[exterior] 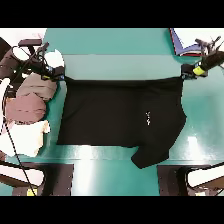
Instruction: Fold the shirts.
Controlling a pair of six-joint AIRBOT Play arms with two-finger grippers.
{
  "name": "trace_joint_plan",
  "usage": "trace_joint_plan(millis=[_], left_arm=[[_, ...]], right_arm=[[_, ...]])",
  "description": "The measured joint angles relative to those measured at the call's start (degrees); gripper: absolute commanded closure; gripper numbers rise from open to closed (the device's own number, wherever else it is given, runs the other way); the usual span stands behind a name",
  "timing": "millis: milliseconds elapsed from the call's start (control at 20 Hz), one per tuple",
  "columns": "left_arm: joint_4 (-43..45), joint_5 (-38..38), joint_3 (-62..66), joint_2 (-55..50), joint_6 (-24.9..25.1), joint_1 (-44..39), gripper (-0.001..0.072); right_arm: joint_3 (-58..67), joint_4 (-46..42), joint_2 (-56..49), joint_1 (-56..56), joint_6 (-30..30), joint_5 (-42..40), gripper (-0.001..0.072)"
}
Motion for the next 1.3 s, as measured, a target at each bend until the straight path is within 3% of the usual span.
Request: trace_joint_plan(millis=[350,400,450,500,850,1300], left_arm=[[1.09,-4.26,-8.66,-0.20,1.14,0.11,0.0675],[1.14,-4.44,-9.25,-0.20,1.09,0.11,0.0523],[1.25,-4.57,-9.66,-0.20,0.92,0.11,0.0253],[1.31,-4.66,-9.99,-0.17,0.52,0.11,0.0227],[9.62,-6.25,-14.56,10.19,-1.88,0.13,0.0225],[14.12,-7.10,-45.33,33.20,-6.60,0.13,0.0226]], right_arm=[[-24.06,0.44,11.06,0.37,-0.24,-6.56,0.0682],[-26.12,0.59,11.80,0.44,-0.24,-6.91,0.0536],[-27.85,1.18,12.33,0.44,-0.24,-7.08,0.0307],[-29.24,2.19,12.83,0.31,-0.33,-7.37,0.0297],[-32.44,9.33,20.20,-3.91,-1.31,-5.62,0.0297],[-32.76,10.99,32.33,-4.59,-1.60,-2.78,0.0297]])
